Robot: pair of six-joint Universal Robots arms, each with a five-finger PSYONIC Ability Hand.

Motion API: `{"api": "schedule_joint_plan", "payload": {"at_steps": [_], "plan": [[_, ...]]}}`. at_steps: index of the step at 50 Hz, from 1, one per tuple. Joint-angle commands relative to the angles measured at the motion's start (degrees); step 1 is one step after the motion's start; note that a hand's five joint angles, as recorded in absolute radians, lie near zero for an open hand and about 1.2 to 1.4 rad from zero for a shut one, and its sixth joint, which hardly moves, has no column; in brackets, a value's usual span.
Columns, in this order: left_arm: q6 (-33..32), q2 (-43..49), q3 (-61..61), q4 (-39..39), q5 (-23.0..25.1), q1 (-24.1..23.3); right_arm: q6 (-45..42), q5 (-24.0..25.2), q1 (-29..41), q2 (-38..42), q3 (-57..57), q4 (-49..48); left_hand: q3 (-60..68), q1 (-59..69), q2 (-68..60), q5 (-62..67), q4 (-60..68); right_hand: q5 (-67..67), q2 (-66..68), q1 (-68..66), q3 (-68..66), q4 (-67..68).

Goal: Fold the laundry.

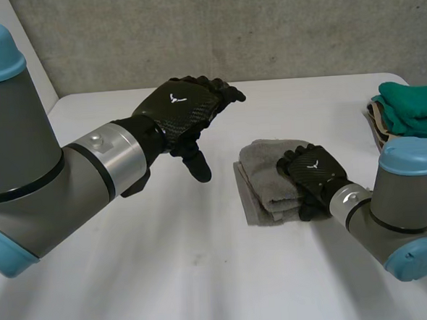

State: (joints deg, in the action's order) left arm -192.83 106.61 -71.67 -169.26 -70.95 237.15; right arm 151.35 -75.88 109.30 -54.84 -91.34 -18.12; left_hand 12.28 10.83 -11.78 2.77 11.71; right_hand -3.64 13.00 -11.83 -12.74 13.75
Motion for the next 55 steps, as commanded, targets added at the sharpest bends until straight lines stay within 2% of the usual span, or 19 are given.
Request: {"api": "schedule_joint_plan", "payload": {"at_steps": [1,6,9,19,31,36,41,45,48,55], "plan": [[0.00,0.09,-0.48,-0.01,0.02,-0.03,0.00,-0.58,0.03,1.22,0.99,0.02,0.12,1.57,-0.62,-0.37,0.69,-1.82,2.47,-3.63,-2.72,1.71],[0.00,0.09,-0.66,-0.01,0.02,0.06,0.00,-0.58,0.03,1.57,1.78,0.02,0.12,1.57,-0.62,-0.37,0.69,-5.85,6.50,-7.66,-6.75,5.74],[0.00,0.00,-0.58,-0.10,0.02,-0.02,0.00,-0.67,0.12,1.75,2.13,-0.07,0.12,1.57,-0.62,-0.37,0.69,-15.42,16.06,-17.23,-16.32,15.31],[0.00,0.00,-0.66,-0.10,0.02,-0.11,-0.09,-0.67,0.65,3.33,3.01,-1.56,0.12,1.57,-0.62,-0.37,0.69,-66.05,66.70,-67.86,-66.95,65.94],[1.22,-0.18,-0.66,-0.98,-0.07,-0.03,-0.88,-0.58,-0.05,2.54,6.96,-1.39,0.12,1.57,-0.62,-0.37,0.69,-66.36,67.00,-68.17,-67.26,66.25],[2.55,-0.44,-0.84,-1.16,-0.07,0.06,-3.42,1.08,-1.11,3.07,10.04,0.63,0.12,1.57,-0.62,-0.37,0.69,-66.36,67.00,-68.17,-67.26,66.25],[3.16,-1.23,-0.93,-1.16,0.02,0.24,-12.28,6.87,-7.34,3.95,15.48,4.14,-0.05,1.40,-0.45,-0.54,0.52,-66.36,67.00,-68.17,-67.26,66.25],[3.25,-1.76,-1.28,-1.24,0.11,0.24,-15.64,11.18,-9.63,3.95,21.53,4.24,-0.05,1.40,-0.45,-0.54,0.52,-66.36,67.00,-68.17,-67.26,66.25],[3.25,-1.84,-1.28,-1.25,0.02,0.06,-14.33,12.24,-11.39,4.04,26.72,4.15,-0.05,1.40,-0.45,-0.54,0.52,-66.36,67.00,-68.17,-67.26,66.25],[3.25,-2.55,-1.19,-1.25,0.02,-0.11,-3.88,16.37,-18.07,7.98,46.23,3.27,-0.22,1.24,-0.28,-0.70,0.35,-66.36,67.00,-68.17,-67.26,66.25]]}}
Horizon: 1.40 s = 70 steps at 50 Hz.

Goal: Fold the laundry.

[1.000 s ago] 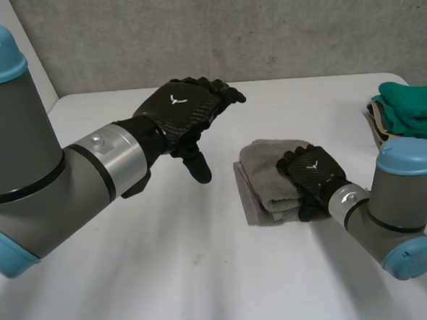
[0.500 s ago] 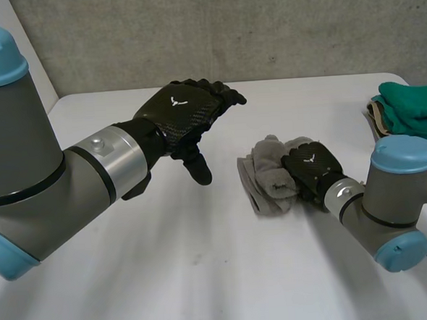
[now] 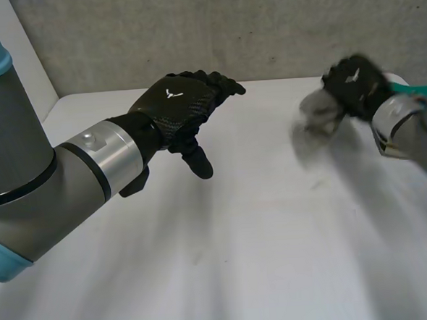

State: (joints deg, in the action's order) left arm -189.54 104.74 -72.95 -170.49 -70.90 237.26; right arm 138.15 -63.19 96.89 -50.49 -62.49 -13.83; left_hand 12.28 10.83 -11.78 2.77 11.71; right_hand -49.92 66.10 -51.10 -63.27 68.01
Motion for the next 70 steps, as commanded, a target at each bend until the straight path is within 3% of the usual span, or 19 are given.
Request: {"api": "schedule_joint_plan", "payload": {"at_steps": [1,9,13,21,28,30,31,35,37,42,45,52,55,57,58,61,66,70], "plan": [[-0.04,-0.76,0.09,-0.02,-0.03,-0.30,11.25,4.82,-7.05,5.38,22.28,-1.37,-0.22,1.24,-0.28,-0.70,0.35,-20.08,13.90,-28.90,-16.73,11.99],[0.14,-0.85,0.62,-0.28,-0.12,-0.48,16.45,7.90,-16.01,16.37,42.34,-0.76,-0.05,1.41,-0.45,-0.54,0.52,-20.08,13.90,-28.90,-16.73,11.99],[0.84,-0.94,0.62,-0.72,-0.12,-0.92,16.89,9.39,-19.09,21.12,45.52,-0.76,-0.05,1.41,-0.45,-0.54,0.52,-20.08,13.90,-28.90,-16.73,11.99],[1.63,-0.85,0.62,-1.51,-0.21,-1.53,16.72,17.47,-23.05,28.15,41.32,-0.41,-0.05,1.41,-0.45,-0.54,0.52,-20.08,13.90,-28.90,-16.73,11.99],[1.99,-0.59,0.62,-2.30,-0.29,-1.97,14.44,22.04,-27.89,28.17,31.92,2.84,0.12,1.57,-0.62,-0.37,0.69,-19.31,13.12,-28.12,-15.96,11.22],[1.99,-0.67,0.71,-2.48,-0.29,-1.97,13.38,22.75,-28.59,27.47,30.50,3.54,0.12,1.57,-0.62,-0.37,0.69,-6.42,0.24,-15.24,-3.07,-1.67],[1.99,-0.59,0.71,-2.48,-0.29,-1.97,11.81,22.84,-29.47,26.85,29.37,4.42,0.12,1.57,-0.62,-0.37,0.69,15.30,-21.48,6.48,18.65,-23.39],[2.07,-0.67,0.71,-2.48,-0.29,-2.32,7.42,22.85,-31.32,24.66,28.56,8.62,0.12,1.57,-0.62,-0.37,0.69,41.52,-47.71,32.71,44.88,-49.62],[1.99,-0.67,0.71,-2.39,-0.29,-2.50,5.39,22.76,-31.93,23.60,28.91,10.92,0.12,1.57,-0.62,-0.37,0.69,49.78,-55.97,40.97,53.14,-57.88],[1.99,-0.76,0.62,-2.39,-0.29,-2.68,0.37,22.14,-33.34,19.83,31.98,16.54,0.12,1.57,-0.62,-0.37,0.69,49.92,-56.10,41.10,53.27,-58.01],[1.99,-0.85,0.44,-2.39,-0.29,-2.76,0.19,20.39,-33.34,18.41,33.66,17.87,0.12,1.57,-0.62,-0.37,0.69,49.92,-56.10,41.10,53.27,-58.01],[1.99,-1.29,0.00,-2.39,-0.12,-2.76,0.02,10.38,-32.91,10.42,35.42,19.02,0.12,1.57,-0.62,-0.37,0.69,49.92,-56.10,41.10,53.27,-58.01],[1.99,-1.55,-0.08,-2.39,-0.12,-2.76,-0.16,-1.88,-32.21,6.82,36.38,18.58,0.12,1.57,-0.62,-0.37,0.69,49.92,-56.10,41.10,53.27,-58.01],[1.99,-1.73,-0.17,-2.39,-0.12,-2.76,-0.07,-7.01,-31.07,5.59,36.74,18.58,0.12,1.57,-0.62,-0.37,0.69,49.92,-56.10,41.10,53.27,-58.01],[1.99,-1.82,-0.09,-2.39,-0.12,-2.76,0.10,-11.74,-28.27,3.23,36.74,18.75,-0.05,1.41,-0.45,-0.53,0.52,49.92,-56.10,41.10,53.27,-58.01],[1.99,-2.34,-0.09,-2.39,-0.12,-2.76,0.72,-17.39,-19.51,-0.91,35.43,18.93,-0.05,1.41,-0.45,-0.54,0.52,49.92,-56.10,41.10,53.27,-58.01],[1.99,-3.48,0.09,-2.56,-0.55,-2.15,4.75,-17.59,-8.75,-4.43,27.53,18.93,-0.22,1.24,-0.28,-0.70,0.35,49.92,-56.10,41.10,53.27,-58.01],[1.90,-4.80,-0.08,-3.35,-1.17,-1.45,13.36,-17.50,-2.77,-11.55,16.98,18.23,-0.05,1.40,-0.45,-0.54,0.52,49.92,-56.10,41.10,53.27,-58.01]]}}
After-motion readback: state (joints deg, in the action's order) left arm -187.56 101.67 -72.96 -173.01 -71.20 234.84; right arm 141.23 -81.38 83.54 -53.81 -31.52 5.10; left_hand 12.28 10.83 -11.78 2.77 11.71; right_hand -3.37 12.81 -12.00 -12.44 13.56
